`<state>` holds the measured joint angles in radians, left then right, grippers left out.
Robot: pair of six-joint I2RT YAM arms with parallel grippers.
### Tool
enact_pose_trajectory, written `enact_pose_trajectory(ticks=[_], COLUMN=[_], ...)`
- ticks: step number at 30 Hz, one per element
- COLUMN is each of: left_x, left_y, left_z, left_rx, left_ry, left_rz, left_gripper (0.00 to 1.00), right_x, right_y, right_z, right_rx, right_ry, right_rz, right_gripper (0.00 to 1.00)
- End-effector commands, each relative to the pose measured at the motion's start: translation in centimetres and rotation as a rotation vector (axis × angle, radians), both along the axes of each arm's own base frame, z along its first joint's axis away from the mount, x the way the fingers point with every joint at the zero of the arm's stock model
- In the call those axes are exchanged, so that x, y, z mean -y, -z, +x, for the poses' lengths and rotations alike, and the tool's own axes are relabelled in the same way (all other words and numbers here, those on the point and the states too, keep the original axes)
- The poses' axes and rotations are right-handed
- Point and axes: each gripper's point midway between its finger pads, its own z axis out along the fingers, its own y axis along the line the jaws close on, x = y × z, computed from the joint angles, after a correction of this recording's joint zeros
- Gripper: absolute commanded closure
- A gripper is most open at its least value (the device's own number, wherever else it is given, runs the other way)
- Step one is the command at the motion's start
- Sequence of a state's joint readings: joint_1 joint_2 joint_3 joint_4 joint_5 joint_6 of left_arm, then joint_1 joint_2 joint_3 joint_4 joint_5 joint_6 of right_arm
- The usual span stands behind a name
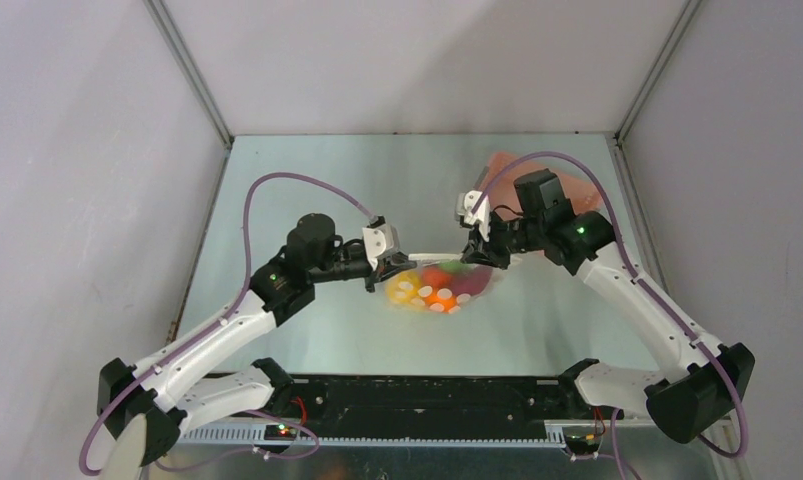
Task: Place the food in the zip-top bag and seal the zipper
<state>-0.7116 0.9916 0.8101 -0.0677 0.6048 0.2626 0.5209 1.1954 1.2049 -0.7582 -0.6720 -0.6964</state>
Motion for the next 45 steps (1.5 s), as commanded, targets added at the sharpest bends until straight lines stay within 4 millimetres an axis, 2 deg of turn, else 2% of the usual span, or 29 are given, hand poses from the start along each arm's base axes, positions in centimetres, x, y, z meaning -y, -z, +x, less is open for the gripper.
enact_pose_trajectory(ticks=[1,5,18,30,45], left_x=[-0.5,-1.0,-1.1,-1.4,-1.7], left_y=[-1.2,-1.0,-1.0,-0.4,0.1], left_z=[0.4,1.6,2.4,2.7,2.8], left_rx=[0.044,0.04,0.055,0.051,0.05], left_ry=[-0.046,-0.132,-0.167,-0.183,-0.191], left_rz=[-0.038,-0.039,-0.048,-0.034,-0.026], left_gripper=[1.0,1.0,1.0,1.0,1.0], right_x=[3.2,4.4,7.5,11.4,14.2], right_y=[0.7,1.3,2.8,4.0,5.0], right_z=[1.3,2.1,2.9,2.6,2.0], right_rx=[0.039,0.055,0.066,0.02,-0.034], right_ry=[0.129,0.182,0.267,0.374,0.434], right_rz=[-0.13,-0.189,-0.33,-0.469,-0.563], right_gripper=[1.0,1.0,1.0,1.0,0.98])
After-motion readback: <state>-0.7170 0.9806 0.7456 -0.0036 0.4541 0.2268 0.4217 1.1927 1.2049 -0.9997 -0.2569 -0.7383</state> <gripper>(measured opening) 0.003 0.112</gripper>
